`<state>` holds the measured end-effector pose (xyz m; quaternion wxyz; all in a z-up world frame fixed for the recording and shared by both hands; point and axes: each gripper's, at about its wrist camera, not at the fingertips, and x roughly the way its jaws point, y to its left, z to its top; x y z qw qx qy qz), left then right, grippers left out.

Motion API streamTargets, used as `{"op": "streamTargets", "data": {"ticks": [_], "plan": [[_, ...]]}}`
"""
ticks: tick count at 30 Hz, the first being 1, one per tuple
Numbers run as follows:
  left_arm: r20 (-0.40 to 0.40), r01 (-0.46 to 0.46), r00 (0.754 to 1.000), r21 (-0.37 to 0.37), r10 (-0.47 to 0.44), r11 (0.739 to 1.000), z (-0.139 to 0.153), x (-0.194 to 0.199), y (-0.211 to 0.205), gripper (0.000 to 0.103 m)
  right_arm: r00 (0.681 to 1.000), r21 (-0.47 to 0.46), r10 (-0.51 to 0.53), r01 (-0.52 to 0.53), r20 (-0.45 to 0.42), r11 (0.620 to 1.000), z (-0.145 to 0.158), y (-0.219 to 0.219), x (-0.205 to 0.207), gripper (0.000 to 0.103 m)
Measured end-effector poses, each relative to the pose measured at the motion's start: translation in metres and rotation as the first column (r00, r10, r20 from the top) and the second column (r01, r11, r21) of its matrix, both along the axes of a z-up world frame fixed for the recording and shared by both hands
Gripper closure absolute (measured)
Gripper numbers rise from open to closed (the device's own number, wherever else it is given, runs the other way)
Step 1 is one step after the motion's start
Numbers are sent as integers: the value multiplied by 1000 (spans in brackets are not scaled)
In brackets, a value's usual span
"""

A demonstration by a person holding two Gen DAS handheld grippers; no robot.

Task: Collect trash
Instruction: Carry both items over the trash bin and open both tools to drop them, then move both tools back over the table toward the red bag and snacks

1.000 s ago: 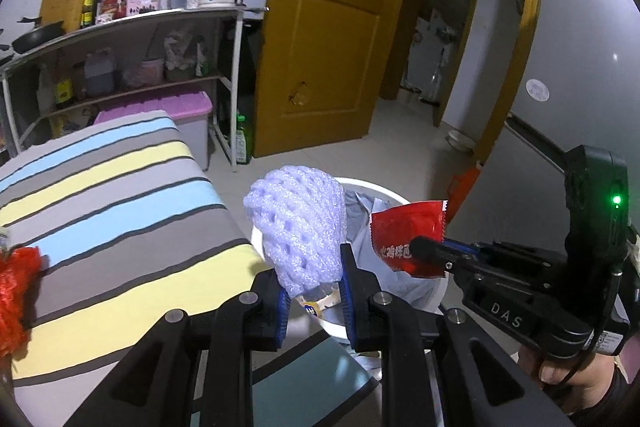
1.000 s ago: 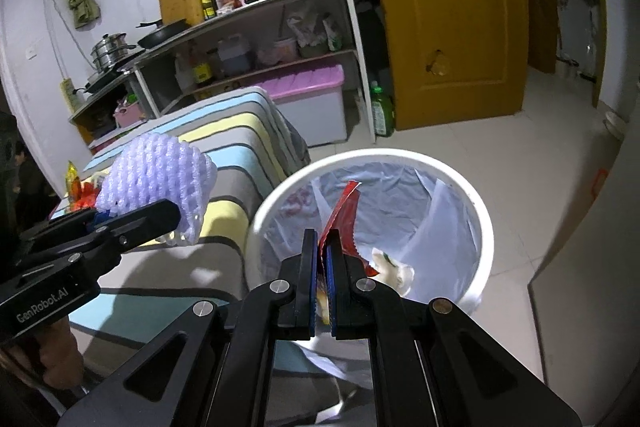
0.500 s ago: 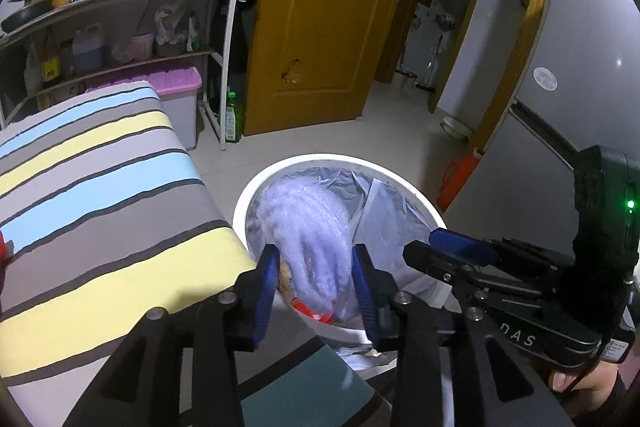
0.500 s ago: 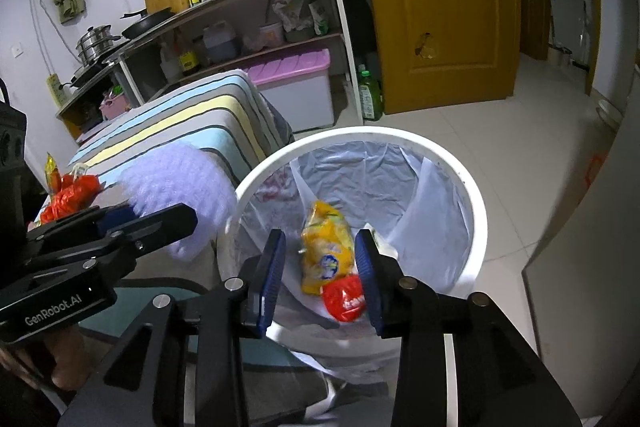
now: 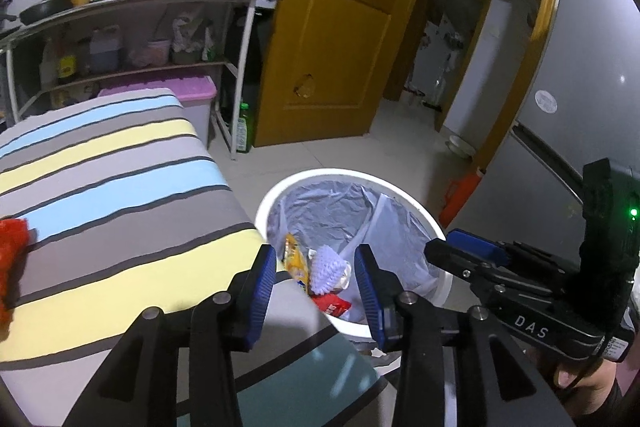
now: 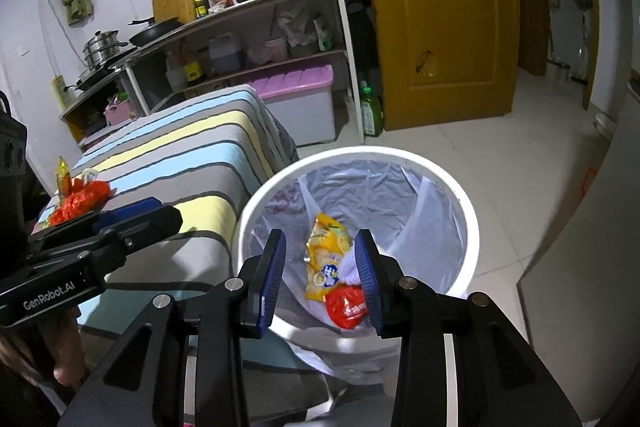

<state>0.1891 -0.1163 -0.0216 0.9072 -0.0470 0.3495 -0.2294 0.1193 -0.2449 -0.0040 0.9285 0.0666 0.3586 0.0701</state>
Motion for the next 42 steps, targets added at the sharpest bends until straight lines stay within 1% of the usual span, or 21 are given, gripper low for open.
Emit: {"op": "streamTargets", "data": {"ticks": [6,11,19,22,27,32,34,38,42], "plan": [[28,-60,998,-17,60,998,9,-16,21,63,999,-13,34,-33,42,999,13,15,-10,66],[49,-107,993,-22,108,994,17,-29,41,63,995,-24,75,-74,60,997,21,32,-16,66],[85,-200,976,-26,202,979,26,-55,77,63,987,-28,141,-140,79,990,28,62,-25,66],[94,-232,968,-26,233,972,27,-63,90,63,982,-48,168,-165,81,985,28,76,-27,66],[109,-299,948,-11,298,954,28,-78,114,63,972,-65,218,-213,86,975,28,98,-30,66],[123,-353,929,11,349,935,25,-90,135,63,958,-48,272,-268,95,962,31,118,-29,66],[130,-382,917,23,376,924,23,-95,145,63,951,-41,294,-291,97,956,31,127,-29,66],[139,-426,899,48,416,904,19,-103,163,63,942,-31,326,-325,83,945,30,143,-26,66],[123,-461,883,39,454,886,17,-108,184,63,928,-27,367,-366,64,930,29,161,-23,66]]}}
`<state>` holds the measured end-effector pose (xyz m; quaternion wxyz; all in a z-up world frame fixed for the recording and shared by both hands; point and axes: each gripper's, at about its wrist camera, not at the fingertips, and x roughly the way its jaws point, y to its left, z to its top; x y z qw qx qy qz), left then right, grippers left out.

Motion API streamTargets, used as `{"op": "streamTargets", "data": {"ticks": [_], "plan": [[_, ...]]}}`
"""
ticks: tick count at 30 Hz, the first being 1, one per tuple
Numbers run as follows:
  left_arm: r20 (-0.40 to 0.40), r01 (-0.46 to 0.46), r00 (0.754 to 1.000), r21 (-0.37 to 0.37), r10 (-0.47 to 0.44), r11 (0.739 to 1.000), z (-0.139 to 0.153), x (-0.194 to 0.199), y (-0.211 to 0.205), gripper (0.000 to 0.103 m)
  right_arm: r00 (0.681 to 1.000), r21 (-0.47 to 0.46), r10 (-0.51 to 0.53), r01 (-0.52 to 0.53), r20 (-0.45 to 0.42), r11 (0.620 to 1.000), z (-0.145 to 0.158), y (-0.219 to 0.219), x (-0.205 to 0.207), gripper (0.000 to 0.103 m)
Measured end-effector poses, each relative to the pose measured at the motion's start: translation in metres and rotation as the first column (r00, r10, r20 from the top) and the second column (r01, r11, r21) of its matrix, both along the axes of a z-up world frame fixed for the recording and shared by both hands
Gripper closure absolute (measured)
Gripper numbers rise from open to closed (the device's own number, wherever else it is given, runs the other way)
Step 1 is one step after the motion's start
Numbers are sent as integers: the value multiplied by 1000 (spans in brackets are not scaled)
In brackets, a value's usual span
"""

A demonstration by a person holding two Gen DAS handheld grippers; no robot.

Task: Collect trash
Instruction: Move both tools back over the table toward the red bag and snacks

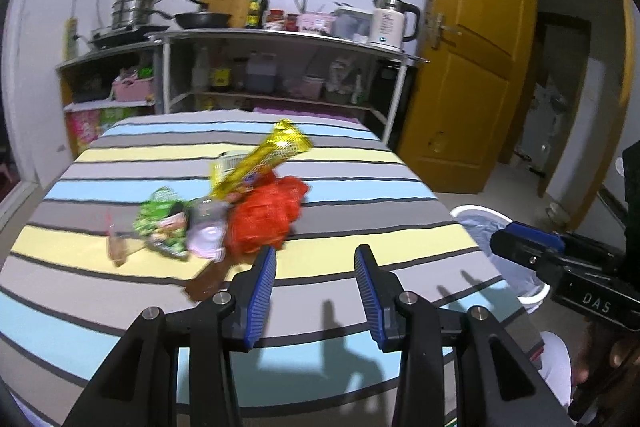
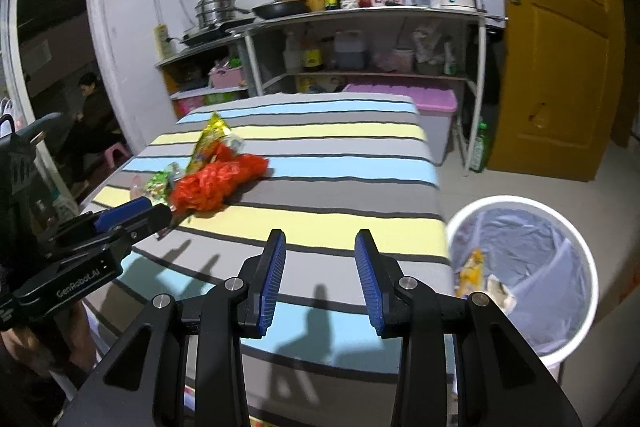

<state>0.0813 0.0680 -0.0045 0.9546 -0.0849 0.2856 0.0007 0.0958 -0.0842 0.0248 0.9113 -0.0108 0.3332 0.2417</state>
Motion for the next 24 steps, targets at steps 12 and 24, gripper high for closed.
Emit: {"op": "streamTargets", "data": {"ticks": [12,24], "plan": [[-2,-107,994,-6,107,994,-6,-11,55,63,995,-5,101,-101,-11,995,0,46,9,66],[-23,-231,973,3,231,973,-14,-4,115,63,988,-4,155,-156,-25,988,-3,81,27,66]]}}
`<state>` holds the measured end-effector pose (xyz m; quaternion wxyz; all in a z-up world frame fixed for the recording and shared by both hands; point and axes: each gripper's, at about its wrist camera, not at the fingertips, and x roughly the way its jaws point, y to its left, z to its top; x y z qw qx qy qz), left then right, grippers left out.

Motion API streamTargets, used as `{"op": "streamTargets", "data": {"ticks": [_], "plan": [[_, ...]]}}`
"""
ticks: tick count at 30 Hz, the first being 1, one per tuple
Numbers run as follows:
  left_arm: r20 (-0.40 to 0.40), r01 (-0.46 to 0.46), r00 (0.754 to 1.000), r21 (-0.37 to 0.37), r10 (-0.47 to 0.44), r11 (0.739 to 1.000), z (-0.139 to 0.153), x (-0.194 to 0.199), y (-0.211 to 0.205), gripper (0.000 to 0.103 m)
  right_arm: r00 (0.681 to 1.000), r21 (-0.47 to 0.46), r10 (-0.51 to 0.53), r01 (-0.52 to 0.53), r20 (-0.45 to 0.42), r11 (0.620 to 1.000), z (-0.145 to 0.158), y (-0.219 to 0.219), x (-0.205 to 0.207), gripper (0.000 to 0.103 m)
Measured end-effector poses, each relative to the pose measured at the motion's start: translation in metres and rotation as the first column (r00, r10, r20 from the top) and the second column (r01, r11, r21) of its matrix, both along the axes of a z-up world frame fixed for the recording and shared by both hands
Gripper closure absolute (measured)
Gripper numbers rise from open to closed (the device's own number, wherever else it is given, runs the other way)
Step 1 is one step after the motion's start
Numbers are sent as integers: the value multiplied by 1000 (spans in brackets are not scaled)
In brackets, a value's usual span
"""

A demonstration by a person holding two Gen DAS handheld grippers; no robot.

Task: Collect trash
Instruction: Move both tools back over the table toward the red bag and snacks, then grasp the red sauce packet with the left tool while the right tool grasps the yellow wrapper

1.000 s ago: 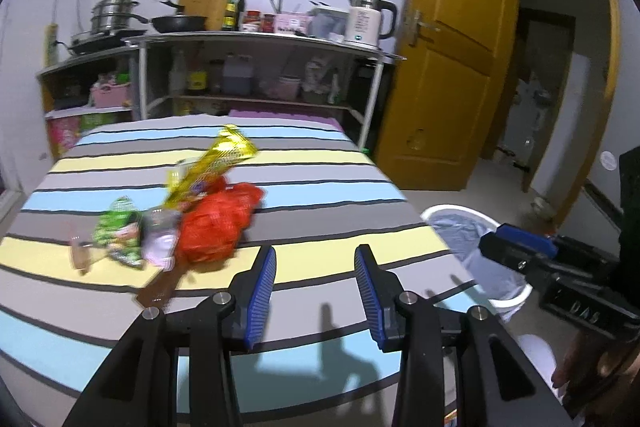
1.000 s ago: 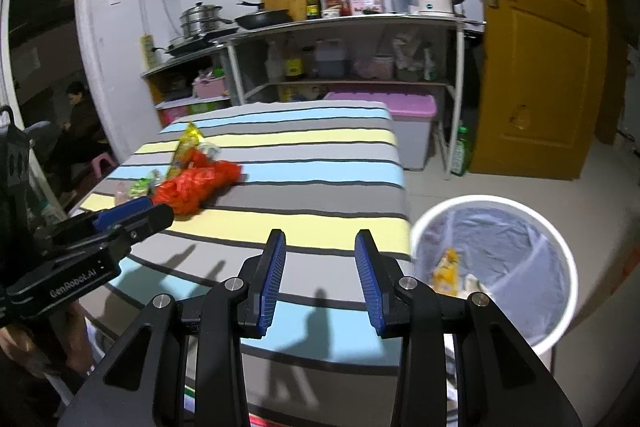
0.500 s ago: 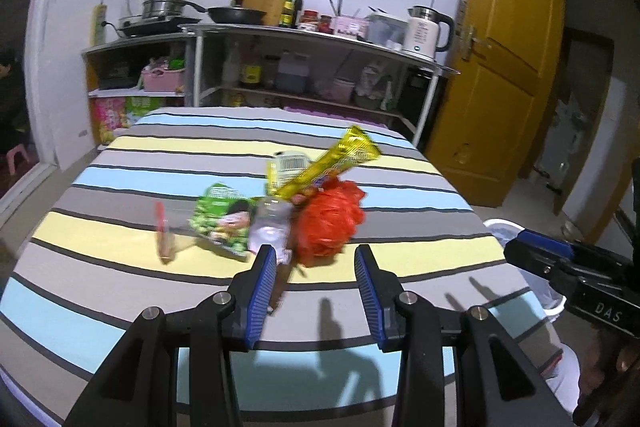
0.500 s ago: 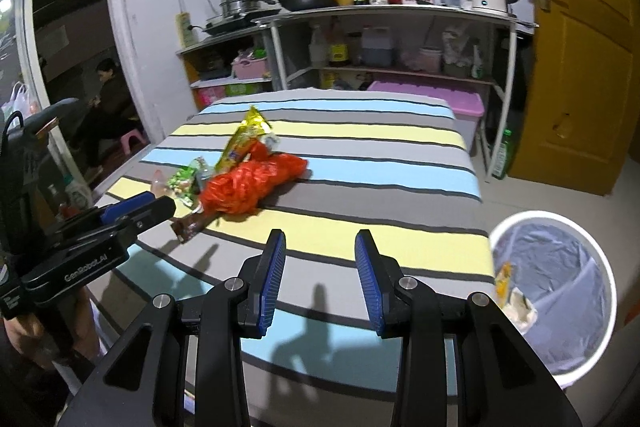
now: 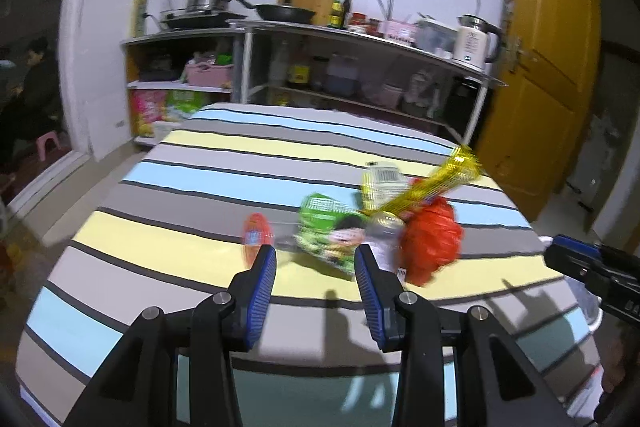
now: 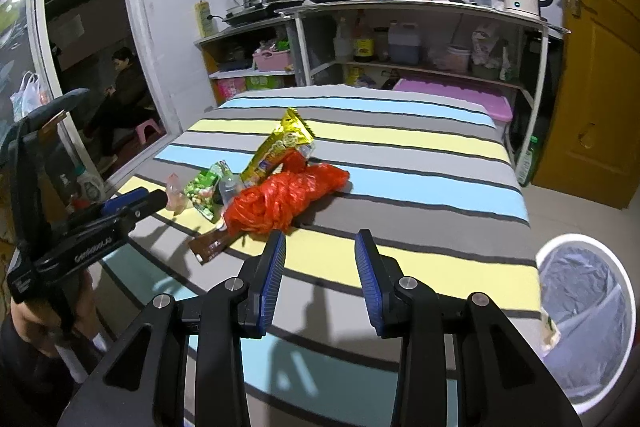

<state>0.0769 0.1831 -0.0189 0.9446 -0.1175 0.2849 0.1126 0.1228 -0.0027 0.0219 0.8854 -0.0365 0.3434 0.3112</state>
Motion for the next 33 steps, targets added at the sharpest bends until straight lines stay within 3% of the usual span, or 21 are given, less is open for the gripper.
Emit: {"op": "streamTargets", "data": {"ticks": [9,12,21,24,28,33], "plan": [[-48,-28,998,-10,28,1000,-12,25,30,63,1000,17,25,-24,-8,1000,-3,21,16,65],[-73,-14,997,-47,11,999,-17,34,37,63,999,22,34,-34,6,999,-1,28,23,55],[-92,-27,996,-101,17,995,-22,44,47,63,997,18,48,-50,65,999,12,48,44,54],[-98,-25,995,-122,13,992,-25,46,49,75,995,12,54,-55,80,998,15,55,52,54],[-91,-20,996,-132,8,991,-26,45,50,81,995,5,61,-62,74,998,13,60,65,54],[-84,-13,996,-122,3,992,-25,44,47,90,996,0,92,-92,9,996,4,63,71,55]]}}
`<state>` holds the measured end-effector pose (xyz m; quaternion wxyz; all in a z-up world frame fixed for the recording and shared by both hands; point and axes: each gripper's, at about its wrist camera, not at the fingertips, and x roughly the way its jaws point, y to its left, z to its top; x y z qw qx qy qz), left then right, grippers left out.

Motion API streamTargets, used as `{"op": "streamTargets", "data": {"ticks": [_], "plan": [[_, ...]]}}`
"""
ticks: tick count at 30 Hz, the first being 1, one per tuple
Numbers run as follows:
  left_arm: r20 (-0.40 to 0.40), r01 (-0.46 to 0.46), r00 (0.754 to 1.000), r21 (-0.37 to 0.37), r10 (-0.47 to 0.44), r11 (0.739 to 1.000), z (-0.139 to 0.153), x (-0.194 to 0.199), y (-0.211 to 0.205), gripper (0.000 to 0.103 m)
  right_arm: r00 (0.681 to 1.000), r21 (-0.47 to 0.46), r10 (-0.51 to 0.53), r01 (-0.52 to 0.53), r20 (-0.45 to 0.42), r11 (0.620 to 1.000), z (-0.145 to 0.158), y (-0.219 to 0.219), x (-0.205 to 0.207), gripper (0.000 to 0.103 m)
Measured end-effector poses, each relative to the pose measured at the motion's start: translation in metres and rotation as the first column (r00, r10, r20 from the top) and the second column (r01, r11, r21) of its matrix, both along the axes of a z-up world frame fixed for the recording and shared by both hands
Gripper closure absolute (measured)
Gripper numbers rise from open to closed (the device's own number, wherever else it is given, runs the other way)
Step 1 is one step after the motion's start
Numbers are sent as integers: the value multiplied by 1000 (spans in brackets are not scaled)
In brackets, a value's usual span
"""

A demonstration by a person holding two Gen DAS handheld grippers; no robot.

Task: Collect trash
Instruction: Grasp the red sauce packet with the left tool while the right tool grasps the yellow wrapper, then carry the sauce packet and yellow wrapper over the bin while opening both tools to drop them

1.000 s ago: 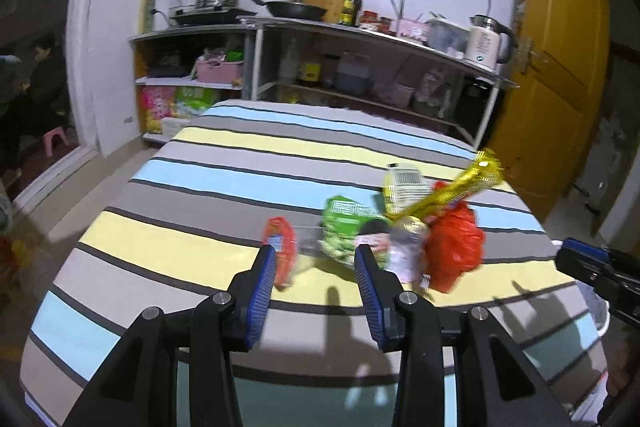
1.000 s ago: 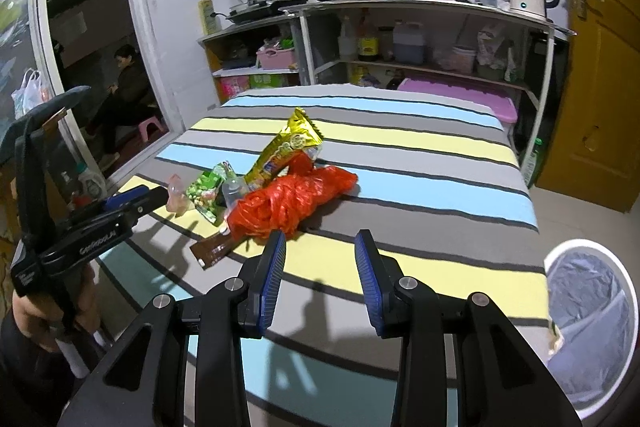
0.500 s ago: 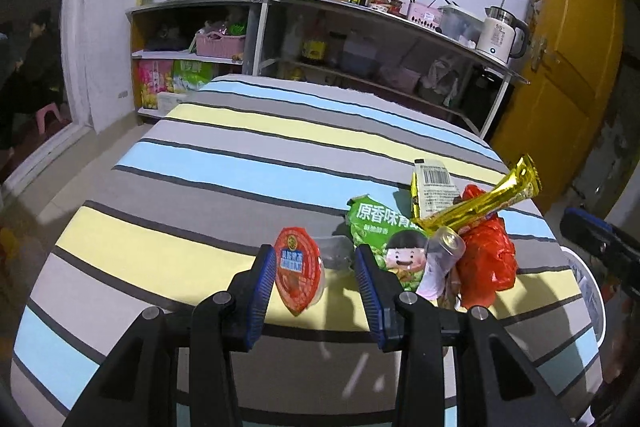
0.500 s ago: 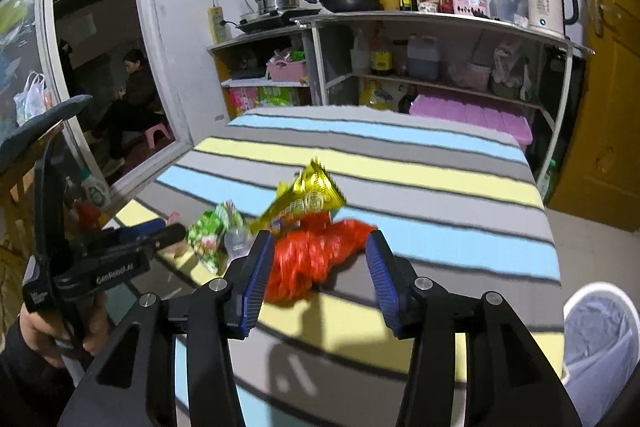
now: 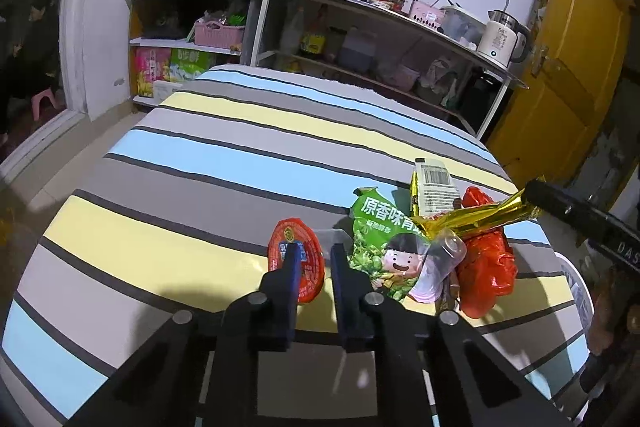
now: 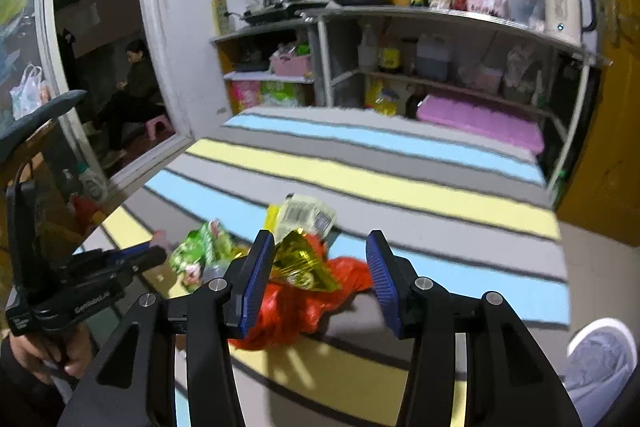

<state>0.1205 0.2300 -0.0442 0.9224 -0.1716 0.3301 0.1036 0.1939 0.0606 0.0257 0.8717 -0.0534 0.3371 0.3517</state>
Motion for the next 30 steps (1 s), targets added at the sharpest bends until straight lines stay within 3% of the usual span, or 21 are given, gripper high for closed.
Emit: {"op": "streamTargets", "data": {"ticks": [1,2,4,6,10,11,30], "plan": [[0,0,1000,4,0,1000,0,0,0,90,1000,1,9,-9,-8,1000,-2,0,-2,56],[-1,1,1000,8,-1,1000,1,0,-1,92,1000,-3,17,-17,-11,1000,-4,0,-3,69],[-1,4,1000,11,-4,1000,1,-1,-3,94,1000,-16,27,-27,-10,1000,-6,1,-8,74],[-4,0,1000,14,0,1000,2,-1,-5,95,999,-19,32,-32,-7,999,-6,1,-13,85],[-8,-6,1000,13,6,1000,3,-6,-7,96,1000,-11,29,-29,3,1000,-2,-4,-23,88],[-6,-5,1000,15,5,1000,4,-8,-8,97,1000,-7,28,-28,6,1000,-1,-6,-24,95],[76,22,997,73,-27,997,53,-51,-42,98,998,68,-22,18,58,998,29,-50,-62,101]]}}
